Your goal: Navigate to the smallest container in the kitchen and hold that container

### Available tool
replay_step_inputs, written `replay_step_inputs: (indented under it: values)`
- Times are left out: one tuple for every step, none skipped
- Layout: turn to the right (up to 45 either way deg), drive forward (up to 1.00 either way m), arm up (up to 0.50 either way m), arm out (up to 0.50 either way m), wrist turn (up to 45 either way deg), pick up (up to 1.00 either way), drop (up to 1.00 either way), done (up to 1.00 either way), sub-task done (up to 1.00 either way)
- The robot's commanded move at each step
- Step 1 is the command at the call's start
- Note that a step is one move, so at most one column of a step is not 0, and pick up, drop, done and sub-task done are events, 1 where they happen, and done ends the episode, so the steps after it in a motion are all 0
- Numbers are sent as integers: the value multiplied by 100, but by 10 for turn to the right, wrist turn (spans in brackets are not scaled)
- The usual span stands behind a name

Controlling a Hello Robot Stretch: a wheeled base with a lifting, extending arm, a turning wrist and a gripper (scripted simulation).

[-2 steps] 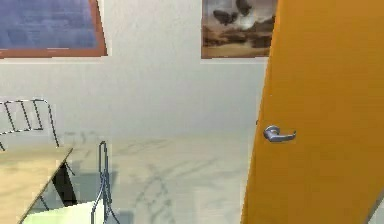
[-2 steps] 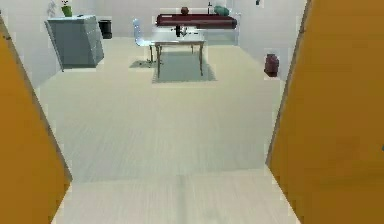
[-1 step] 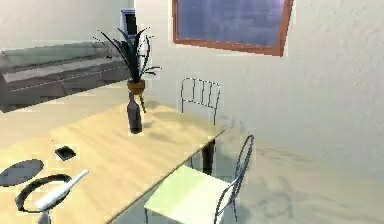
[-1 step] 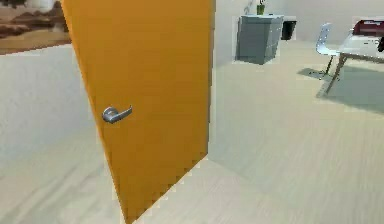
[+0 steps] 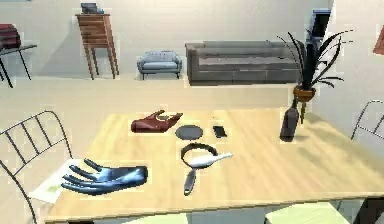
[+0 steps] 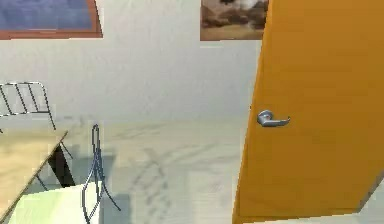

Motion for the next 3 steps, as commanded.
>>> replay_step_inputs:
  values:
    - [-450, 0, 0, 0, 0, 0, 0, 0, 0]
    - [-420, 0, 0, 0, 0, 0, 0, 0, 0]
    - [450, 0, 0, 0, 0, 0, 0, 0, 0]
